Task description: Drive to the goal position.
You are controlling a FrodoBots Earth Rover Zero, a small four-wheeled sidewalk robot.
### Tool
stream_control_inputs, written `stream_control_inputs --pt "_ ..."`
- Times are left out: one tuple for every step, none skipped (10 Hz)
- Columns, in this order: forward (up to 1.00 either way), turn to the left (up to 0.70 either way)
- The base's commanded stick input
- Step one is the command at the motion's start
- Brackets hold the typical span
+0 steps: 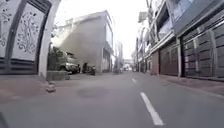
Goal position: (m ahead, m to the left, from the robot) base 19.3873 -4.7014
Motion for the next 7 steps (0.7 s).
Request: stream_control_inputs --pt "1.0 0.0" --pt "1.0 0.0" --pt "1.0 0.0" --pt "1.0 0.0" --pt "1.0 0.0" --pt "1.0 0.0" --pt "1.0 0.0"
